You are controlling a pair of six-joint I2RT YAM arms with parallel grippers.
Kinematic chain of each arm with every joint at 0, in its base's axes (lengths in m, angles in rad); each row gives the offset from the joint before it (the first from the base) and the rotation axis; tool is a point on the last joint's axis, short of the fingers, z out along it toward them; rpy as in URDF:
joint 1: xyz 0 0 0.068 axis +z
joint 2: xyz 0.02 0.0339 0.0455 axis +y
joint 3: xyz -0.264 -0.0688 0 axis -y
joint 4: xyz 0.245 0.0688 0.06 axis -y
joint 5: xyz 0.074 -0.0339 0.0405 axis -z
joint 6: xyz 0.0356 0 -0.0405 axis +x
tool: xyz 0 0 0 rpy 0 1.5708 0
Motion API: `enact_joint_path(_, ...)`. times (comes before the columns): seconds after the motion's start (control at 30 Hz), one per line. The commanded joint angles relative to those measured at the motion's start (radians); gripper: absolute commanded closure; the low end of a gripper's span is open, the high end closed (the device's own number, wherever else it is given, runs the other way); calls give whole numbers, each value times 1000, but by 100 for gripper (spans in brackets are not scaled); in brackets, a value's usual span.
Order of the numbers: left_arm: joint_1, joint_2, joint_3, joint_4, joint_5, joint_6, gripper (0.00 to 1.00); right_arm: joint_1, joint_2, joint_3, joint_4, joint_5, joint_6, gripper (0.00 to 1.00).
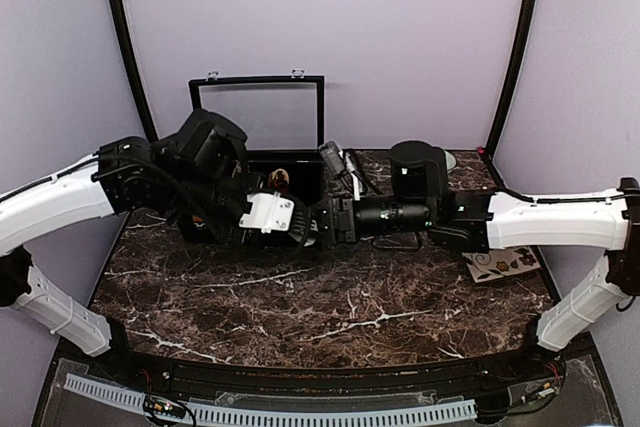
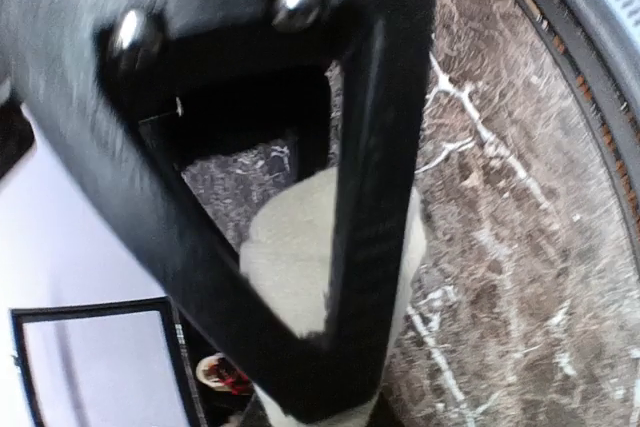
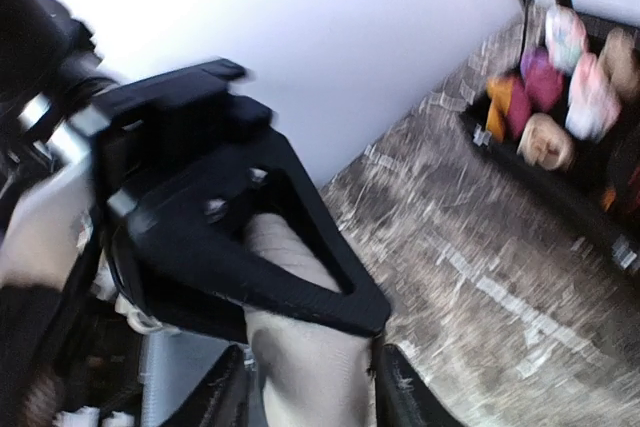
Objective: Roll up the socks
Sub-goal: Pass from the right arm to the left, then pass from the left arm to the right
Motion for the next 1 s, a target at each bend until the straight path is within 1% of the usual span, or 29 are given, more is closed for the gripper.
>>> enact_joint_path(0.0, 134, 109, 207, -336, 481, -336, 100, 4, -99, 35, -119, 187, -212, 44)
enact_joint_path(0.03, 168, 140, 244, -378, 562, -373, 100, 3, -115, 44, -135, 203, -246, 7)
enact_joint_path(0.07, 193, 165, 272, -407, 642, -402, 100, 2, -128, 53, -150, 214, -280, 2)
enact_joint_path(0.17, 226, 186, 316, -412, 788, -473, 100, 7, -179, 46, -124, 250, -348, 1)
enact_joint_path(0.23, 231, 175, 333, -378, 829, -520, 100, 6, -202, 36, -108, 317, -352, 1)
enact_joint_path(0.33, 241, 186, 380, -378, 907, -564, 100, 5, -183, 91, -203, 430, -360, 1)
enact_joint_path(0.37, 247, 190, 394, -383, 931, -573, 100, 7, -185, 96, -204, 443, -364, 1)
enact_joint_path(0.4, 255, 195, 402, -385, 952, -580, 100, 7, -206, 77, -158, 421, -369, 1)
enact_joint_path(0.43, 268, 199, 404, -381, 974, -594, 100, 7, -241, 13, -32, 373, -371, 1)
enact_joint_path(0.5, 324, 209, 402, -368, 1056, -625, 100, 7, -306, -184, 339, 320, -337, 1)
enact_joint_path(0.53, 348, 215, 402, -365, 1092, -634, 98, 6, -313, -261, 477, 324, -304, 1)
enact_joint_path(0.57, 371, 220, 401, -360, 1129, -644, 93, 6, -305, -291, 521, 329, -270, 1)
enact_joint_path(0.6, 392, 222, 396, -356, 1172, -652, 89, 4, -287, -273, 479, 323, -277, 1)
enact_joint_path(0.63, 411, 225, 391, -346, 1196, -665, 87, 4, -259, -230, 402, 327, -285, 1)
enact_joint_path(0.67, 426, 225, 383, -336, 1220, -674, 88, 4, -229, -177, 332, 325, -283, 1)
enact_joint_path(0.7, 445, 222, 377, -328, 1237, -680, 94, 4, -204, -139, 300, 311, -288, 1)
enact_joint_path(0.73, 469, 217, 371, -320, 1251, -684, 99, 4, -185, -114, 303, 289, -286, 1)
enact_joint_path(0.8, 494, 215, 369, -313, 1265, -695, 100, 2, -168, -129, 398, 280, -246, 1)
enact_joint_path(0.83, 504, 213, 367, -305, 1273, -705, 100, -1, -166, -152, 486, 303, -191, 1)
enact_joint_path(0.9, 526, 209, 349, -290, 1294, -722, 100, -24, -172, -189, 625, 291, -64, 1)
enact_joint_path(0.97, 550, 204, 329, -277, 1314, -735, 100, -39, -172, -245, 754, 301, 17, 1)
